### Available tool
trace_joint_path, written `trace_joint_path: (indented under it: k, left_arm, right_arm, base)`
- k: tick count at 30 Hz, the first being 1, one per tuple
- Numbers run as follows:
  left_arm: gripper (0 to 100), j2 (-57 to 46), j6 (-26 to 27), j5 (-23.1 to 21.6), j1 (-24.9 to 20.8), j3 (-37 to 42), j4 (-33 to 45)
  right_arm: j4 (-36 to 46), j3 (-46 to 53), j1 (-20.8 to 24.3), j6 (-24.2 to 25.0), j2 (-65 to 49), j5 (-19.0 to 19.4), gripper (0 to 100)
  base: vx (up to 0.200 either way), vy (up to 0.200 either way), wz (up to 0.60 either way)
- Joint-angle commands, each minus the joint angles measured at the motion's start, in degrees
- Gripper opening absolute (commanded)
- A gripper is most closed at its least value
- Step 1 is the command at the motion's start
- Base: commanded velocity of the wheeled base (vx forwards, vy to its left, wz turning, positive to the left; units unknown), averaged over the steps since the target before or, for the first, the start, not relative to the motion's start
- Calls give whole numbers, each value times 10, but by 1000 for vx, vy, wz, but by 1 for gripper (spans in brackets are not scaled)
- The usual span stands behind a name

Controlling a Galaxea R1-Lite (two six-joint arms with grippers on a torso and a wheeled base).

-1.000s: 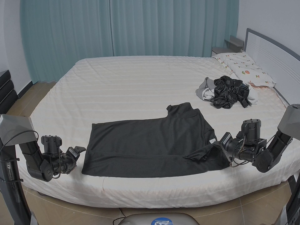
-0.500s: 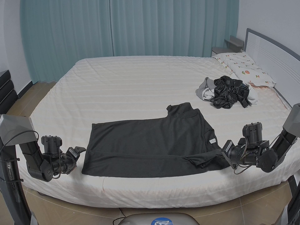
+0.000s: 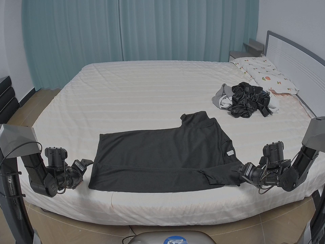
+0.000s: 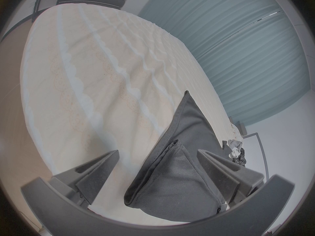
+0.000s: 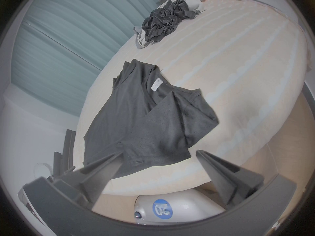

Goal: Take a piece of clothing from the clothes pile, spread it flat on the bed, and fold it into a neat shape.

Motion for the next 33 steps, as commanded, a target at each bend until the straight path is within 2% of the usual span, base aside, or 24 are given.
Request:
trace_joint_path:
  k: [1, 9, 16, 17, 33]
  left_arm:
    - [100, 1, 0, 0, 0, 0, -1]
    - [100, 1, 0, 0, 0, 0, -1]
    - [100, 1, 0, 0, 0, 0, -1]
    - [100, 1, 0, 0, 0, 0, -1]
    - [100, 1, 0, 0, 0, 1, -1]
  right_arm:
    - [-32, -18, -12, 1, 23, 3, 100]
    - [-48, -71, -33, 1, 90, 9, 100]
    - [-49, -91, -38, 6, 109, 34, 100]
    - [-49, -93, -38, 6, 115, 34, 0]
    - [-93, -99, -50, 17, 132, 29, 0]
  base:
    - [0, 0, 0]
    - [0, 0, 0]
    - [0, 0, 0]
    - [0, 0, 0]
    - [0, 0, 0]
